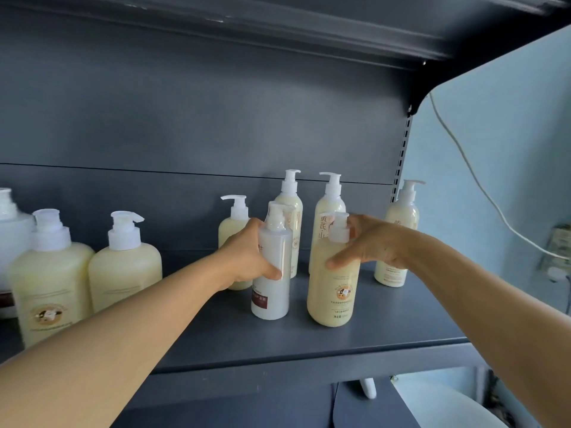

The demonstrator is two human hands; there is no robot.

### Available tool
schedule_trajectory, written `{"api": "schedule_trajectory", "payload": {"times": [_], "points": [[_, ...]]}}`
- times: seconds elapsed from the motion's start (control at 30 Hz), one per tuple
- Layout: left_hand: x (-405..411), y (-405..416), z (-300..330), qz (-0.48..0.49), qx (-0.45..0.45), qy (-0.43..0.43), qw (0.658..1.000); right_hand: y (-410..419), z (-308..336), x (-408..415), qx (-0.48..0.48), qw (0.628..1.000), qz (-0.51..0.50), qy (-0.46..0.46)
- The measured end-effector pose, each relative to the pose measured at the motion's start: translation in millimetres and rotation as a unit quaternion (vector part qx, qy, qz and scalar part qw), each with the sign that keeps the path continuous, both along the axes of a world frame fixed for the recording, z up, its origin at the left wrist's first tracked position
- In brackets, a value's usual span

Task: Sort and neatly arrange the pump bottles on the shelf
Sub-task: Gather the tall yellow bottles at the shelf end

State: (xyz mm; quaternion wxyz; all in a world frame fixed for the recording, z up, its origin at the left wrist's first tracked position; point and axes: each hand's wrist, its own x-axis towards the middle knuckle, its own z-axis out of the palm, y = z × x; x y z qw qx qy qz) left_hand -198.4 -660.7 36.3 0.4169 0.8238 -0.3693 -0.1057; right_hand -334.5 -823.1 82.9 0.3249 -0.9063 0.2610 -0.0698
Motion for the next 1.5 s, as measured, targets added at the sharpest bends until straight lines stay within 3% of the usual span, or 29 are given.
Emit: {"api": "schedule_trajectory", "payload": {"times": [0.17, 0.4, 0.67, 0.97, 1.5], "points": [[-3, -14, -5, 0.007, -0.016, -0.014, 1.000, 0, -19, -4, -0.018, 0.998, -0.009, -0.062], [-8, -37, -9, 0.030, -0.018, -0.020, 0.999, -8, -20, -18, -0.047, 0.996, -0.019, -0.069], [-8, -37, -18, 0.011, -0.010, 0.025, 1.000, -23, -34, -24, 0.062, 0.994, 0.071, -0.056], [-20, -39, -30, 0.079, -0.070, 0.037, 0.994, -25, -49, -21, 0.033, 0.992, 0.026, -0.121], [-64, 80, -1, 0.229, -0.083, -0.029, 0.969, 52, -32, 19, 0.079, 0.974, 0.125, -0.174]]}}
